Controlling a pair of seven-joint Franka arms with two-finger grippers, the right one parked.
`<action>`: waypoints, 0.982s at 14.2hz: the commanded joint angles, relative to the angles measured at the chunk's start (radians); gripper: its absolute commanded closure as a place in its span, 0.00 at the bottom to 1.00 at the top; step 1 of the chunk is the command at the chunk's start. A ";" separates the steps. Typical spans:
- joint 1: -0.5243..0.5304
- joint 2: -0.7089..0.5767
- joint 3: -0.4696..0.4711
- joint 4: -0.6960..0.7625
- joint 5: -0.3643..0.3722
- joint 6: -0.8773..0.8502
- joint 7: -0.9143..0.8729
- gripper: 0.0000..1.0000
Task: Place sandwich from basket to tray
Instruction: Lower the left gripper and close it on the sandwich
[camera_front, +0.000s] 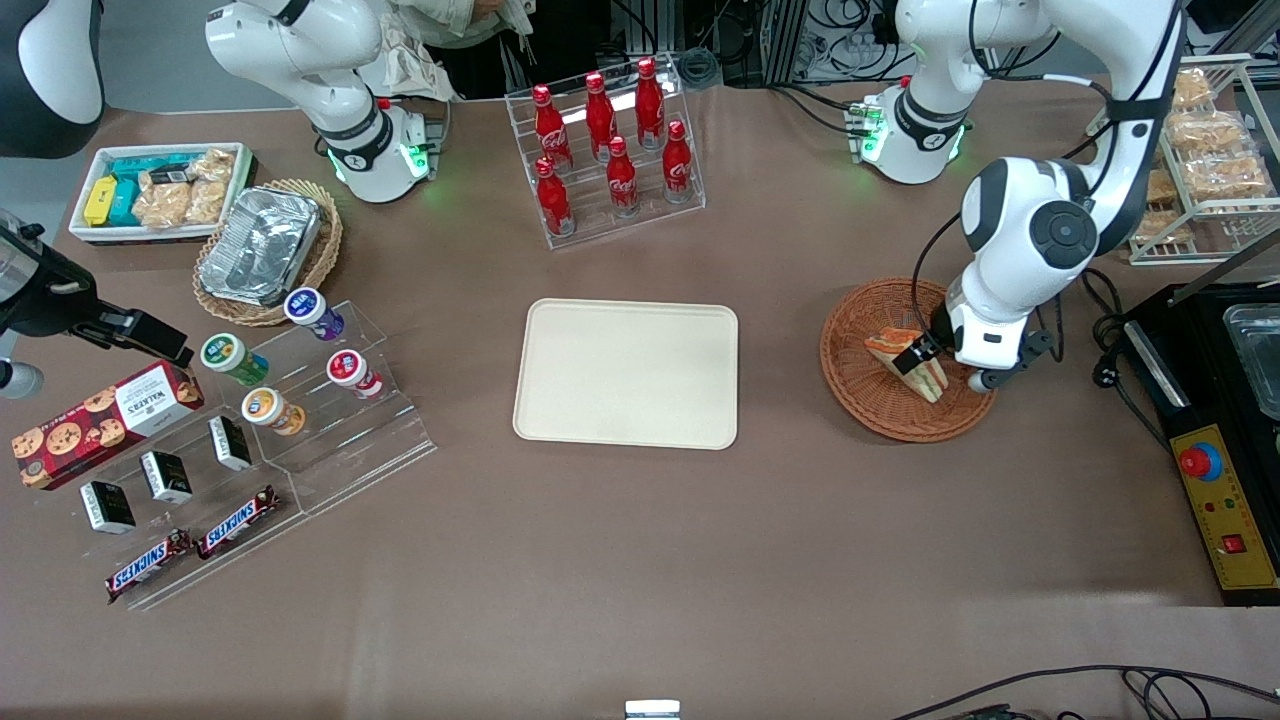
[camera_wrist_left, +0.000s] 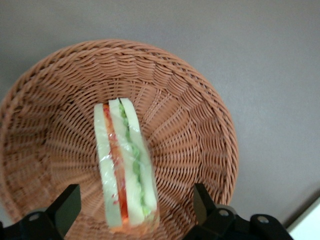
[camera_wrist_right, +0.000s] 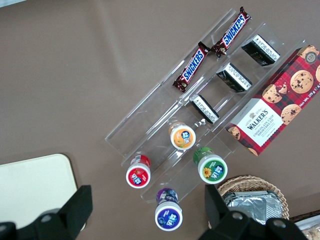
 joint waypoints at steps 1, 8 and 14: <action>-0.010 0.016 -0.001 -0.064 -0.013 0.110 -0.021 0.00; -0.025 0.050 0.000 -0.067 0.002 0.126 -0.004 0.77; -0.015 -0.040 0.002 -0.021 -0.004 0.036 -0.021 1.00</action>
